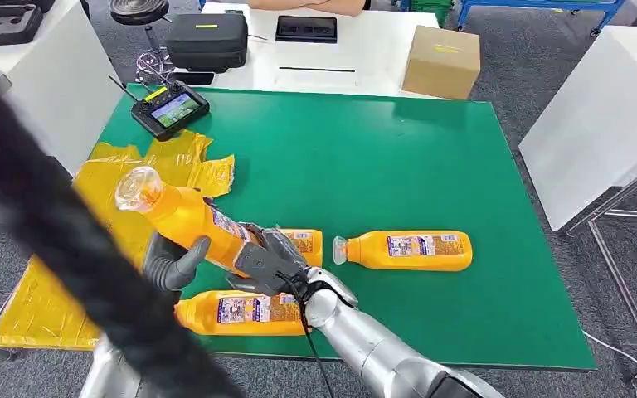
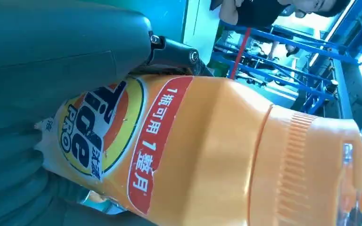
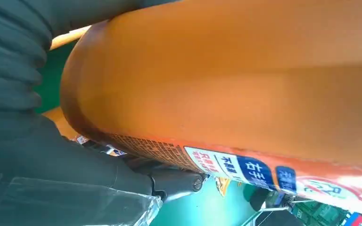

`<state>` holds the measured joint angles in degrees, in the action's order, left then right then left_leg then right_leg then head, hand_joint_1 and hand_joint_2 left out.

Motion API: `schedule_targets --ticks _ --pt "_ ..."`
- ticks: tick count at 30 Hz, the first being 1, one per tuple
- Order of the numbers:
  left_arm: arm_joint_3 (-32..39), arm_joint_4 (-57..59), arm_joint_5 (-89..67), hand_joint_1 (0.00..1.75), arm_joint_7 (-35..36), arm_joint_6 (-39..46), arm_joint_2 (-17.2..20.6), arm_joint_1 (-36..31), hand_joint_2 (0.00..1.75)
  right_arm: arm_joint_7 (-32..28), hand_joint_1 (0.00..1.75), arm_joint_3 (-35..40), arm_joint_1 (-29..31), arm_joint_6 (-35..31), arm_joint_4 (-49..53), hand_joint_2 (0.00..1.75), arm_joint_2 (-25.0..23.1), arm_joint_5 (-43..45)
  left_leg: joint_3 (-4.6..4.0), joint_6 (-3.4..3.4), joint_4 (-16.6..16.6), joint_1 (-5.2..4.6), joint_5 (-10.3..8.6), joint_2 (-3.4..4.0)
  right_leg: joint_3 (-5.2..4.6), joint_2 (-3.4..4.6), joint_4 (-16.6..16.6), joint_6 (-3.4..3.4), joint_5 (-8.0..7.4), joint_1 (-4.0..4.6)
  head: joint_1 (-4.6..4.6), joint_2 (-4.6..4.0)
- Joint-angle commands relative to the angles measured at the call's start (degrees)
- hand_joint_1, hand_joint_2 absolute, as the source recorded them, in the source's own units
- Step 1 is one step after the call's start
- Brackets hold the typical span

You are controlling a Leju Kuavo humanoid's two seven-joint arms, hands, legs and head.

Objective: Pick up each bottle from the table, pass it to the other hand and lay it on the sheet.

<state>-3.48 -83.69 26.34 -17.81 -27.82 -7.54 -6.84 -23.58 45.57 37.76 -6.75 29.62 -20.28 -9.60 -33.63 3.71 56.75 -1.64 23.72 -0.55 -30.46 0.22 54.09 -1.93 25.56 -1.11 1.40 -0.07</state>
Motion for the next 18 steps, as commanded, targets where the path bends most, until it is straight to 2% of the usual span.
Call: schedule_targets --ticks 1,16,17,18 --pt "-2.8 0.6 0.9 1.75 0.3 -2.1 -1.1 -2.2 1.75 0.8 1.52 3.3 1.4 0.6 -2.0 1.75 0.3 -0.2 0.06 -0.24 0.0 0.07 0.00 -0.14 0.13 -0.17 0.0 0.10 0.04 0.05 0.00 0.00" --pt "-1.8 -0.1 1.0 1.75 0.3 -1.7 -1.2 -1.5 1.75 1.2 1.54 3.8 1.1 1.0 -1.4 1.75 0.3 0.3 0.09 -0.28 0.0 0.07 0.01 -0.10 0.16 -0.15 -0.1 0.12 0.04 0.06 0.00 0.00" --pt "-1.4 -0.3 1.1 1.75 0.3 -1.5 -1.2 -1.4 1.75 0.9 1.29 3.7 1.1 0.7 -1.3 1.75 0.3 0.5 0.06 -0.25 0.0 0.06 0.00 -0.09 0.12 -0.13 -0.1 0.11 0.03 0.05 0.00 0.00" --pt "-1.3 -0.5 1.1 1.75 0.3 -1.4 -1.2 -1.3 1.75 0.8 0.00 3.4 1.0 0.6 -1.3 1.75 0.3 0.8 0.04 -0.21 0.0 0.06 0.01 -0.09 0.10 -0.12 0.0 0.09 0.03 0.05 0.00 0.00"
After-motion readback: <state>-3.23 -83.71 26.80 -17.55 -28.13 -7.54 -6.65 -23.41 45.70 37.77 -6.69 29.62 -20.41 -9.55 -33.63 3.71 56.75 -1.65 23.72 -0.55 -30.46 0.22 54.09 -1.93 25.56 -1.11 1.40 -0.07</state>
